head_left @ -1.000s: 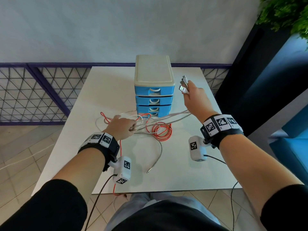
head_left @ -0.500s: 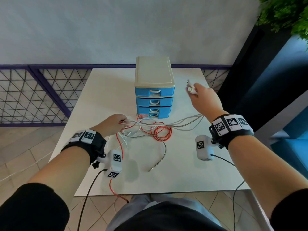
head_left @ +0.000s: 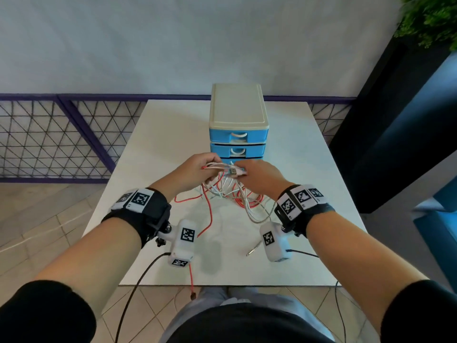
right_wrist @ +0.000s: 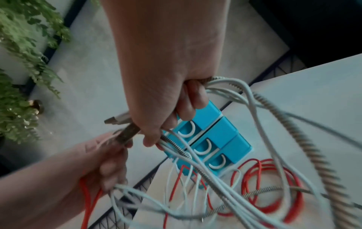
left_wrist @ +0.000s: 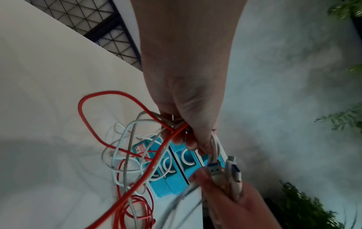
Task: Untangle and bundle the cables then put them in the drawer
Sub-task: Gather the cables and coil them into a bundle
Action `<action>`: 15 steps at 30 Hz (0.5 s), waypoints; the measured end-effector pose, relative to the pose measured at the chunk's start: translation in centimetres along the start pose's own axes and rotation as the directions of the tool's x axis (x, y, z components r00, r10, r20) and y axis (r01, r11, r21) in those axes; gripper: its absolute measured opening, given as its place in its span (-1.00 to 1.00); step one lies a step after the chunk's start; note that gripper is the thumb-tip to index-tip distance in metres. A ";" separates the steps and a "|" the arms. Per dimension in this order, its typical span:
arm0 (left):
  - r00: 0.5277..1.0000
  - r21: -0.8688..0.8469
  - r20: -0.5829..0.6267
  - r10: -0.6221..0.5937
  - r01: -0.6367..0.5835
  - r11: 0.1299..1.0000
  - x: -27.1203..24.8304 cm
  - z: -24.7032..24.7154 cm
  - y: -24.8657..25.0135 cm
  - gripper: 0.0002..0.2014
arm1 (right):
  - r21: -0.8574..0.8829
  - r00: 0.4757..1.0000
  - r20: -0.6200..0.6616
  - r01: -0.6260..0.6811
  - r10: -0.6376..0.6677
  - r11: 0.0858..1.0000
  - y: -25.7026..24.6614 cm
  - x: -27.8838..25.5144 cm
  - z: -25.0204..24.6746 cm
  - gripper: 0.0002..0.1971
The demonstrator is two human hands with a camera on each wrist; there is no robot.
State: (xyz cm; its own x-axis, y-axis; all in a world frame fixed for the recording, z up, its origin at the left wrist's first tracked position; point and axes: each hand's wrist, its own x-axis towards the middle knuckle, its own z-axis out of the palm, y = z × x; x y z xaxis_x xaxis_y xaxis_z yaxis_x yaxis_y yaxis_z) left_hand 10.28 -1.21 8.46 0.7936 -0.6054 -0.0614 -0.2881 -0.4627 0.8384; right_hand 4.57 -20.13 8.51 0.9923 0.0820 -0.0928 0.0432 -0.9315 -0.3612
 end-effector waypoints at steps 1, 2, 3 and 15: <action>1.000 0.025 -0.002 0.014 -0.014 1.000 -0.2 -0.1 -0.1 -0.92 | 0.004 1.000 -0.018 0.006 -0.006 1.000 0.1 0.2 -0.3 -0.86; 1.000 0.065 -0.003 0.025 -0.025 0.998 -0.3 -0.2 -0.3 -0.89 | -0.007 0.999 -0.040 0.008 -0.008 1.000 0.3 0.3 -0.6 -0.88; 1.000 0.115 -0.001 0.029 -0.028 0.993 -0.4 -0.3 -0.6 -0.87 | -0.037 0.998 -0.066 0.009 -0.012 0.999 0.5 0.4 -0.9 -0.87; 0.962 0.409 -0.057 -0.266 0.266 0.873 -3.2 -2.7 -9.3 -0.64 | -0.218 0.942 -0.287 -0.238 0.171 0.946 5.9 -0.1 -7.1 -0.85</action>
State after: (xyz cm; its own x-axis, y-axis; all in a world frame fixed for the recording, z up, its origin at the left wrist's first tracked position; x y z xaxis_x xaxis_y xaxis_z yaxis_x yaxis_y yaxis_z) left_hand 11.88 6.77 2.35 0.8708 -0.4224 -0.2514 -0.2599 -0.8297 0.4939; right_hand 5.53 -28.16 12.95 0.9759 -0.1840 0.1174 -0.1704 -0.9784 -0.1171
